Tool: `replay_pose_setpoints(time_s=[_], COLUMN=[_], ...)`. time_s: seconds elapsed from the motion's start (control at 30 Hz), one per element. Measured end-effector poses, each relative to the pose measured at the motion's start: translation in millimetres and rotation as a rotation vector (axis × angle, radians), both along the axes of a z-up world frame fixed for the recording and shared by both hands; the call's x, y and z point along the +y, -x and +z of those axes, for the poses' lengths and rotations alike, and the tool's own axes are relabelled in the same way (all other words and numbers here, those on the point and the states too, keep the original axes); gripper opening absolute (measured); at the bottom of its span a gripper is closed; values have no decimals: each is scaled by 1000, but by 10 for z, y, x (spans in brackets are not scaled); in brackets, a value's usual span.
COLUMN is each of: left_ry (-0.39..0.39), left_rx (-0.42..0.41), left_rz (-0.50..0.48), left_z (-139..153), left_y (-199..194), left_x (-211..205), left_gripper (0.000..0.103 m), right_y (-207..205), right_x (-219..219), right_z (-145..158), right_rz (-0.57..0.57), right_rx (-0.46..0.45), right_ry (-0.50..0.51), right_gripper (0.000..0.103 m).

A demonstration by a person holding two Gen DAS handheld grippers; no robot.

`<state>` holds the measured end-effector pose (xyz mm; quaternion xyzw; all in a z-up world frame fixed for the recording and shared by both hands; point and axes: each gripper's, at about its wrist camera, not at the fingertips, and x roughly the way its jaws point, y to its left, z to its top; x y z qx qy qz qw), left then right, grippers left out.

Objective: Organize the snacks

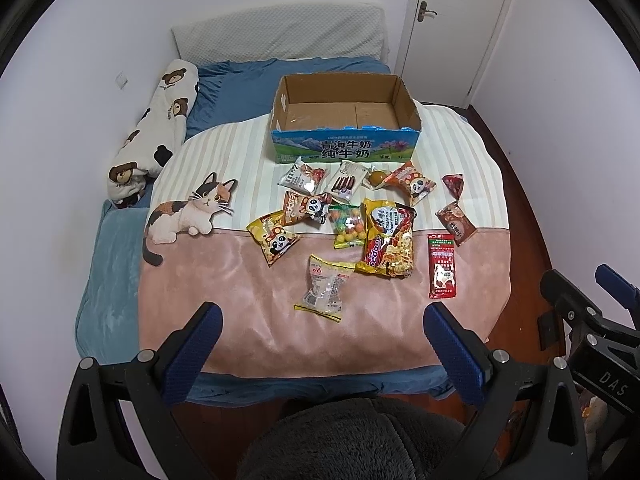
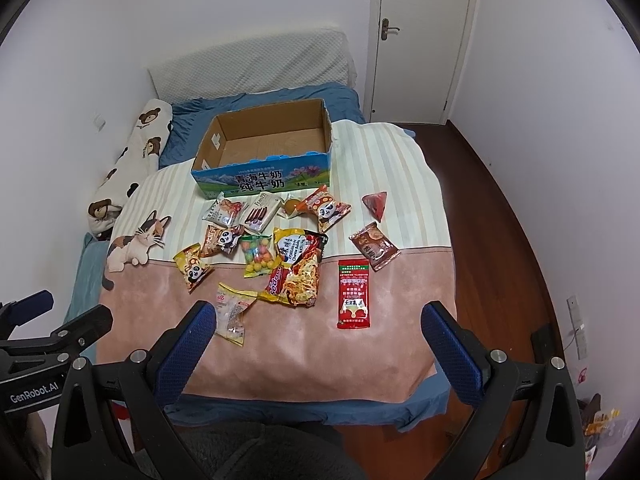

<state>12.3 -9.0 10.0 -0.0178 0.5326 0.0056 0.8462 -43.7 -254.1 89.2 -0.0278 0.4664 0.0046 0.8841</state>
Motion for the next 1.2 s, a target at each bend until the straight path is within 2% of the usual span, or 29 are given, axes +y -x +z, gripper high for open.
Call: replay_pose_setpoints(time_s=[0.47, 0.67, 0.77, 0.9, 1.1, 1.17, 1.2], left_ry=[21, 12, -32, -116, -224, -221, -184], left_rx=[-3, -6, -22, 1, 112, 171, 204], left_rz=[2, 31, 75, 146, 185, 196, 211], left_z=[6, -54, -199, -576, -1280, -1502, -1629], left_y=[-11, -124, -269, -557, -951, -1061, -1131], left_x=[-37, -25, 23, 191, 492, 602, 689], left_gripper=[103, 103, 103, 103, 103, 103, 103], right_y=[-61, -214, -384, -793, -1468, -1651, -1773], right_x=[-23, -146, -187, -195, -63, -24, -6], right_z=[10, -151, -359, -785, -1572, -1822, -1983], right_rz=[-2, -16, -29, -46, -24, -24, -26], right_rx=[12, 39, 62, 114, 232, 265, 286], right_ry=[-5, -32, -60, -83, -107, -104, -106], right_gripper=[103, 103, 103, 103, 103, 103, 103])
